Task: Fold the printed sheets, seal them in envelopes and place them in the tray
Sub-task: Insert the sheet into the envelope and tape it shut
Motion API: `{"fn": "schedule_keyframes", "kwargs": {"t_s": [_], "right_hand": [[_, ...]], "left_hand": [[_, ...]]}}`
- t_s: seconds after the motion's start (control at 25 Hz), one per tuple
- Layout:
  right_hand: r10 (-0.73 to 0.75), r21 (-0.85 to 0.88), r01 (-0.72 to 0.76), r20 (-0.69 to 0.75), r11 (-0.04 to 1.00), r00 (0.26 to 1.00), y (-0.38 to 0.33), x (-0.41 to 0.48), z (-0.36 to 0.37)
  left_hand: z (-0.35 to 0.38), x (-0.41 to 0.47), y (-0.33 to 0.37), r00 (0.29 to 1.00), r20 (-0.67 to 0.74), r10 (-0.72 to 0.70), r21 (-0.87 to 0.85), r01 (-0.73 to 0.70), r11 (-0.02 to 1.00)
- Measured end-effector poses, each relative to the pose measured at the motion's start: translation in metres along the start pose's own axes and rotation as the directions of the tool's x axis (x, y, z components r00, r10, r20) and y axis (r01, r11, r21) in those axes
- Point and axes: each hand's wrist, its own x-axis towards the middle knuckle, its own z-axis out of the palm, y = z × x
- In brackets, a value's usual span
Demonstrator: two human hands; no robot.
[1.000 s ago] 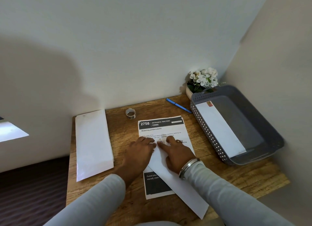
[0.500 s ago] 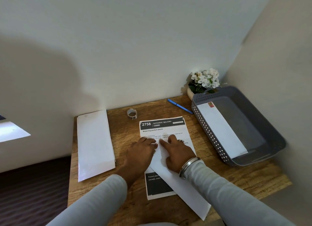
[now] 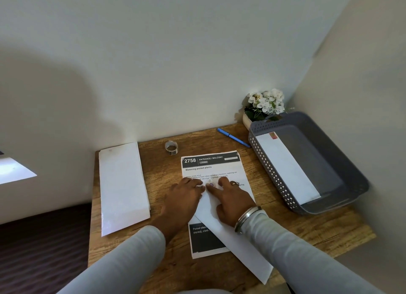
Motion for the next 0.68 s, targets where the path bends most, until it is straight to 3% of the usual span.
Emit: {"fn": "schedule_keyframes", "kwargs": {"t_s": [0.16,0.52,0.68], "right_hand": [[-0.033,0.033,0.034,-0.026,0.999,0.999,0.009,-0.011,0.002],[0.075,0.032,-0.077,0.067,0.997,0.995,-0.003,0.007,-0.006],[0.005,0.006,-0.005,0.016,1.000,1.000,0.005,-0.004,0.000]], "left_hand": [[0.001,-0.001,-0.001,1.000,-0.014,-0.007,0.010,0.008,1.000],[-0.002,0.000,0.000,1.000,0.021,0.023,0.001,-0.023,1.000],[-0.003,-0.003,0.000,1.000,0.017,0.015,0.010,-0.016,1.000]]}}
